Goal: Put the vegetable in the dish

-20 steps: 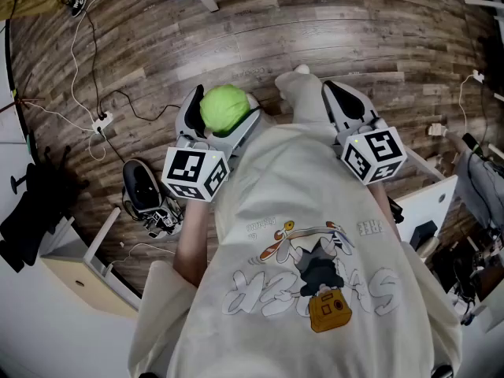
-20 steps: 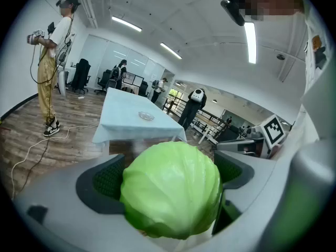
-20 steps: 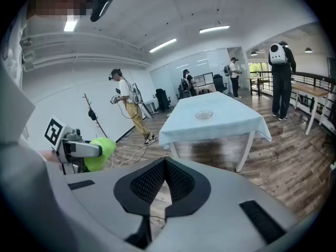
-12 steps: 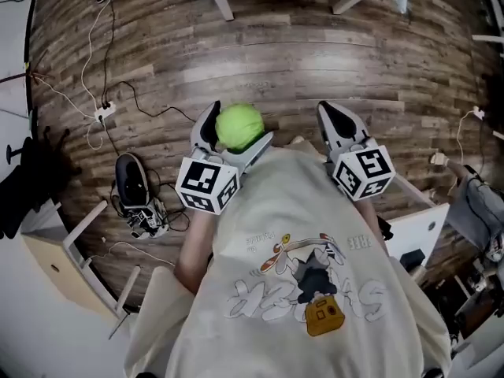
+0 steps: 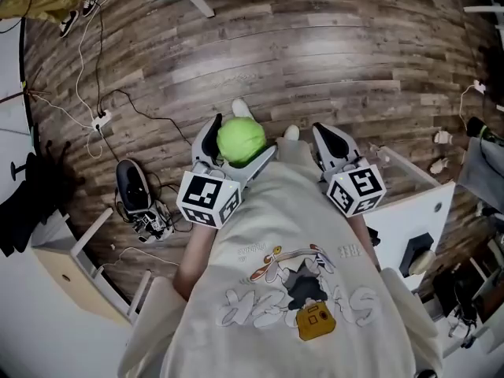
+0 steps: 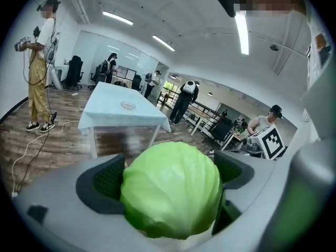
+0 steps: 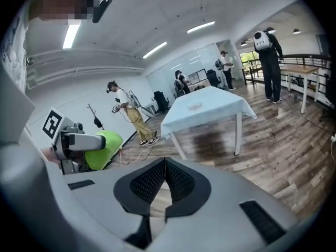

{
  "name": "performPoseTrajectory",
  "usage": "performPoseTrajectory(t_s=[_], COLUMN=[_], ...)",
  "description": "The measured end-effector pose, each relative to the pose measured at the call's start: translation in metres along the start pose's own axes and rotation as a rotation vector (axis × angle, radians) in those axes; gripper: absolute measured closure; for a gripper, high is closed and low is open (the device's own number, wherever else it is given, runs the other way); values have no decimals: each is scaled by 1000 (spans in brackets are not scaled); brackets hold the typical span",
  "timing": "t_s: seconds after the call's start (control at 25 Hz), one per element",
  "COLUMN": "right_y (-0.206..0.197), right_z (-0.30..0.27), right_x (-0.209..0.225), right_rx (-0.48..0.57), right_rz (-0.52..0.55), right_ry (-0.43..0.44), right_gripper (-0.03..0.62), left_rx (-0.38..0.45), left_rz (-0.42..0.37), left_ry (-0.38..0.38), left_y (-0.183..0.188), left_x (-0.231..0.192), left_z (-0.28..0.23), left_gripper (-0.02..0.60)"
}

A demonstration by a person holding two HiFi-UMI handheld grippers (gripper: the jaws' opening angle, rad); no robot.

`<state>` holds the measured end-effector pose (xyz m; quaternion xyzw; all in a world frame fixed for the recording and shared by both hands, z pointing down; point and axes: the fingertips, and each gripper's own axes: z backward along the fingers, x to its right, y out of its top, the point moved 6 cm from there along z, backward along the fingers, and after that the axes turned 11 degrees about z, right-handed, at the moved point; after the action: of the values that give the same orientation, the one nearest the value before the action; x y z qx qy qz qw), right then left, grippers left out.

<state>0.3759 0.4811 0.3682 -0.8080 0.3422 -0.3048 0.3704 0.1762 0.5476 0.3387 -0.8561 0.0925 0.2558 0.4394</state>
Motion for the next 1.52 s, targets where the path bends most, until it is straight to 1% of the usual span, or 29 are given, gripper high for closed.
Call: performPoseTrajectory(t_s=[0.12, 0.28, 0.4, 0.48, 0.6, 0.72, 0.8, 0.96, 1.12, 1.2, 1.32, 1.4, 1.52], right_y=[21, 58, 72, 76, 79, 81, 84, 93, 104, 115, 133, 149, 175], right_z=[-12, -46, -69, -85, -108, -121, -126, -136, -154, -166, -183, -193, -203], right_x=[0, -13, -29, -39, -54, -70, -72, -58, -33, -21, 3, 26, 69], right_rx=[48, 102, 105, 97, 83, 55, 31, 17, 18, 27, 42, 51, 70], right_rz=[-10, 13, 24, 28, 22, 34, 57, 38, 5, 0, -10, -10, -16], right_ry=[-38, -49, -45, -47, -51, -40, -31, -45, -49, -37, -17, -10, -27], right_gripper=[571, 571, 571, 571, 571, 571, 571, 571, 571, 571, 571, 571, 571], left_rx=[28, 61, 83, 101, 119, 100, 92, 67, 51, 55, 56, 58, 49], left_rz=[-71, -157, -198, -190, -135, -120, -103, -88, -79, -78, -95, -109, -125], left_ry=[-29, -63, -55, -49, -62, -59, -64, -59, -43, -30, -22, -28, -48], left_y=[26, 57, 72, 79, 87, 90, 90, 93, 108, 121, 144, 164, 191], left_x=[-7, -27, -47, -64, -92, -112, -119, -130, -141, -145, -144, -141, -135], left_z=[-5, -2, 8, 14, 15, 15, 17, 9, -11, -21, -43, -65, -103], left_gripper=[46, 46, 46, 46, 46, 46, 46, 46, 46, 46, 46, 46, 46])
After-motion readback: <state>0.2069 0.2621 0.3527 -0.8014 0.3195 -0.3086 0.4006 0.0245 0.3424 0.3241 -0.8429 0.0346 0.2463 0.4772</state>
